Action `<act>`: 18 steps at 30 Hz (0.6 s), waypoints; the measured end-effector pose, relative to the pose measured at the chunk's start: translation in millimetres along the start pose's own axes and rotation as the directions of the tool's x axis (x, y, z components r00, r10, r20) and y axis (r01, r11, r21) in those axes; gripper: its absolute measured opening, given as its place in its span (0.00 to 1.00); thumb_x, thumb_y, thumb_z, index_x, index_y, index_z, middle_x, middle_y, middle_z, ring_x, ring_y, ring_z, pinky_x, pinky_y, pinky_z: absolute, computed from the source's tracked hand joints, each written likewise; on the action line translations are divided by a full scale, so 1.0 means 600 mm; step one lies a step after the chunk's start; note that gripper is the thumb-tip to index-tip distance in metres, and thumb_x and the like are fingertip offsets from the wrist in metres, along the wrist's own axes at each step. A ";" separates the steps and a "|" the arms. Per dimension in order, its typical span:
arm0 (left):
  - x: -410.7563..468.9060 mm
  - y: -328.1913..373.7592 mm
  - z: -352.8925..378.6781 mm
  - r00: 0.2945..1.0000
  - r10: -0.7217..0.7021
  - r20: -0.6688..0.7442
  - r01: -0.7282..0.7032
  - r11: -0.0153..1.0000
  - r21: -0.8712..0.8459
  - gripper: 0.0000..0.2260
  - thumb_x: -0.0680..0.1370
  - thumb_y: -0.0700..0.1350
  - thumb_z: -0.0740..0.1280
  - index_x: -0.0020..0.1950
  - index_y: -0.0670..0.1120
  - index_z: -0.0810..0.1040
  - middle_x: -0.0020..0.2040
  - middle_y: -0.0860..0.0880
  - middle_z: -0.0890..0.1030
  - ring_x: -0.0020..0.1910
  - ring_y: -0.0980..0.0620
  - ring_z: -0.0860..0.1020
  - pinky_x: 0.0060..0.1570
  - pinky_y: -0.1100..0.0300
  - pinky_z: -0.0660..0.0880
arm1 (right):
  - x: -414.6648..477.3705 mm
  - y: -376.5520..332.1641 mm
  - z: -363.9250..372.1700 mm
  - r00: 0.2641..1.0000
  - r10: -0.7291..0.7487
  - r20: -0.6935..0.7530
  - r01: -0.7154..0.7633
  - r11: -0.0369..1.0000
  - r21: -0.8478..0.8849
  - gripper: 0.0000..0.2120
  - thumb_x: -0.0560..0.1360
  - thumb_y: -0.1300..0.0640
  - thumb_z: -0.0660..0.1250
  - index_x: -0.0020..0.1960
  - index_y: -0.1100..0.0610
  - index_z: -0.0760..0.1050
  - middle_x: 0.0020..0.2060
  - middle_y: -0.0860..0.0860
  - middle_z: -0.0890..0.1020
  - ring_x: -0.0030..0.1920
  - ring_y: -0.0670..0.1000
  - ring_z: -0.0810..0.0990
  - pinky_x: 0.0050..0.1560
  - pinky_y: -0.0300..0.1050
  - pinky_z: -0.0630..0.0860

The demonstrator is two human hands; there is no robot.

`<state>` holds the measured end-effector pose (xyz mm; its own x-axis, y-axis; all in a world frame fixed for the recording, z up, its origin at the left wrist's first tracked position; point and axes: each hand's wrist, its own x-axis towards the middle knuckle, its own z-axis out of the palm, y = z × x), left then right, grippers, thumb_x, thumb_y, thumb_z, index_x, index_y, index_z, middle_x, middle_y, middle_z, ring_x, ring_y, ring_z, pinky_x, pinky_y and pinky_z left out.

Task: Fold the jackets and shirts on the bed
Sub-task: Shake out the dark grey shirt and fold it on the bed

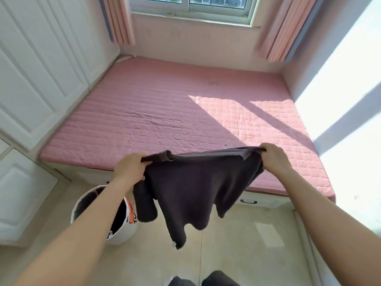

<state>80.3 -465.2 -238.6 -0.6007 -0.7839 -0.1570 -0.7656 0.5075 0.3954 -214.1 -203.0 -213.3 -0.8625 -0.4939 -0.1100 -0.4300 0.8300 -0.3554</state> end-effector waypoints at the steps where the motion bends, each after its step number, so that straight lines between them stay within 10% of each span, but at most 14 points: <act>1: 0.017 0.005 0.003 1.000 -0.013 0.022 0.016 0.991 -0.136 0.06 0.80 0.47 0.61 0.48 0.49 0.78 0.35 0.49 0.83 0.35 0.51 0.82 0.36 0.56 0.72 | 0.004 -0.001 -0.003 1.000 0.015 -0.005 -0.014 0.996 0.090 0.04 0.74 0.65 0.62 0.44 0.59 0.75 0.43 0.57 0.79 0.43 0.59 0.77 0.34 0.43 0.71; 4: 0.070 0.028 0.009 0.999 -0.037 -0.040 0.017 0.908 -0.419 0.07 0.79 0.39 0.61 0.44 0.45 0.77 0.37 0.45 0.82 0.37 0.44 0.82 0.44 0.47 0.78 | 0.022 -0.001 -0.011 0.992 0.103 -0.071 -0.076 0.947 0.311 0.08 0.72 0.70 0.62 0.48 0.60 0.75 0.45 0.57 0.78 0.41 0.58 0.77 0.31 0.34 0.75; 11: 0.211 0.097 0.010 0.935 -0.061 -0.349 -0.123 0.868 -0.481 0.07 0.78 0.40 0.62 0.45 0.42 0.80 0.45 0.40 0.79 0.44 0.41 0.76 0.45 0.53 0.71 | 0.129 -0.036 -0.028 0.881 0.086 -0.464 0.094 0.932 0.351 0.12 0.80 0.63 0.56 0.53 0.61 0.78 0.50 0.58 0.82 0.49 0.57 0.77 0.50 0.42 0.67; 18: 0.452 0.189 0.025 0.906 -0.115 -0.408 -0.097 0.881 -0.462 0.08 0.79 0.38 0.62 0.51 0.39 0.81 0.50 0.38 0.77 0.47 0.45 0.73 0.50 0.57 0.67 | 0.406 -0.047 -0.010 0.889 0.036 -0.456 0.147 0.921 0.360 0.10 0.77 0.64 0.57 0.47 0.61 0.77 0.45 0.59 0.81 0.47 0.59 0.76 0.45 0.44 0.65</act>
<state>-172.9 -615.0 -249.8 -0.3621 -0.9142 0.1817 -0.5104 0.3576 0.7821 -413.5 -344.9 -224.6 -0.9044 -0.2910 0.3122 -0.4266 0.5990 -0.6776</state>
